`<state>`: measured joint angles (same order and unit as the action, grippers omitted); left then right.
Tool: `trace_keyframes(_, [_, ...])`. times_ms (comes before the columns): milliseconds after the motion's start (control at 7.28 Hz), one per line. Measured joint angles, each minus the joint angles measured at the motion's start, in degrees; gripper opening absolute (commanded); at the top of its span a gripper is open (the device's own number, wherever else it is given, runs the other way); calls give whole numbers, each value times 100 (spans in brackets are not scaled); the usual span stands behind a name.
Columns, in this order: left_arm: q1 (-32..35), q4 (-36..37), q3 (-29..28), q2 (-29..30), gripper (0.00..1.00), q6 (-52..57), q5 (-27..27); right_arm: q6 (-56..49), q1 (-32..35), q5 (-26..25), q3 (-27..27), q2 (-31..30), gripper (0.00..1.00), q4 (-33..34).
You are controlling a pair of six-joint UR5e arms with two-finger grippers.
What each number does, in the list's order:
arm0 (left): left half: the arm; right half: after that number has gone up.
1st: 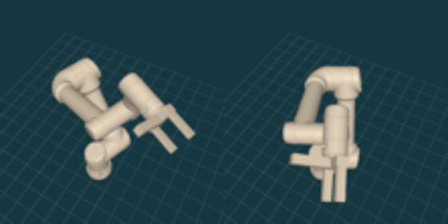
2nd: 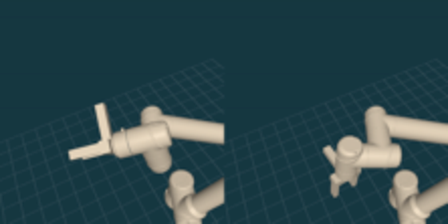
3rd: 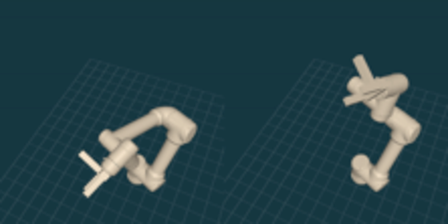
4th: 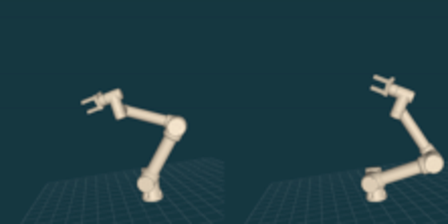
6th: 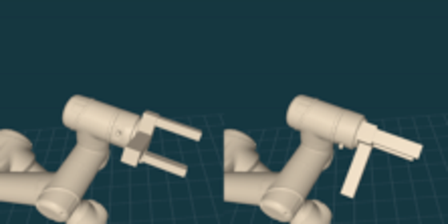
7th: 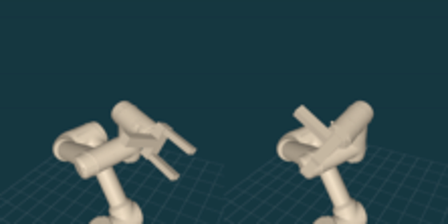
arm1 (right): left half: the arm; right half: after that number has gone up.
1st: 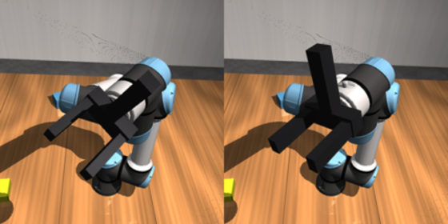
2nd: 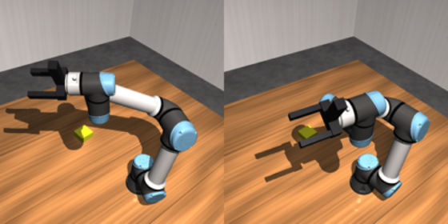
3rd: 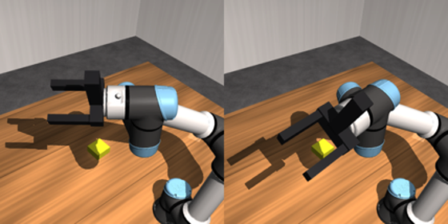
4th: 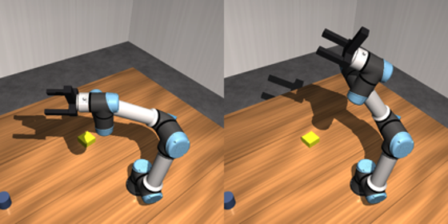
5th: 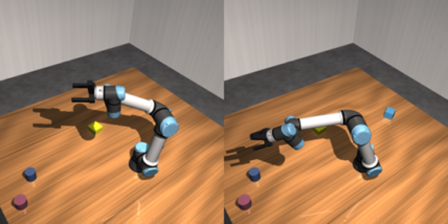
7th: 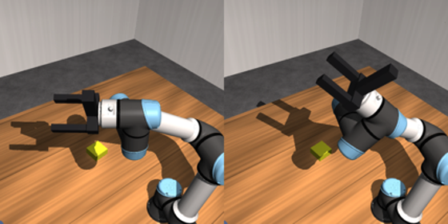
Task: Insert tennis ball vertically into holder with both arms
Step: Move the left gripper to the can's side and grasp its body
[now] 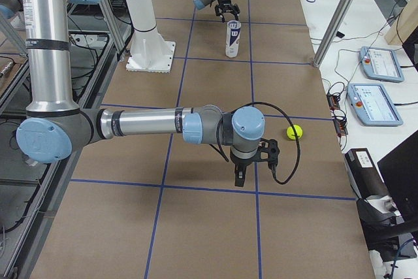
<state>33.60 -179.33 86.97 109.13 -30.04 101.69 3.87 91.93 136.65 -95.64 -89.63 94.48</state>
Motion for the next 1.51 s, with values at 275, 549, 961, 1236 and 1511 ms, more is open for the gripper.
trace_keyframes(275, [-69, 73, -162, 39, 99, 38, -5, 1, 0, -5, -11, 5, 99, 0])
trace_keyframes(549, [-212, 84, -380, 186, 99, 114, -8, 5, 0, -7, -14, 5, 99, -2])
trace_keyframes(961, [-363, 85, -666, 428, 99, 517, -14, 0, 0, -6, -9, 7, 99, -1])
trace_keyframes(1236, [-375, 91, -745, 532, 99, 596, -29, 0, 0, -11, -23, 26, 99, -6])
trace_keyframes(1511, [-377, 92, -840, 634, 99, 611, -34, -14, -7, -22, -124, 87, 99, -8])
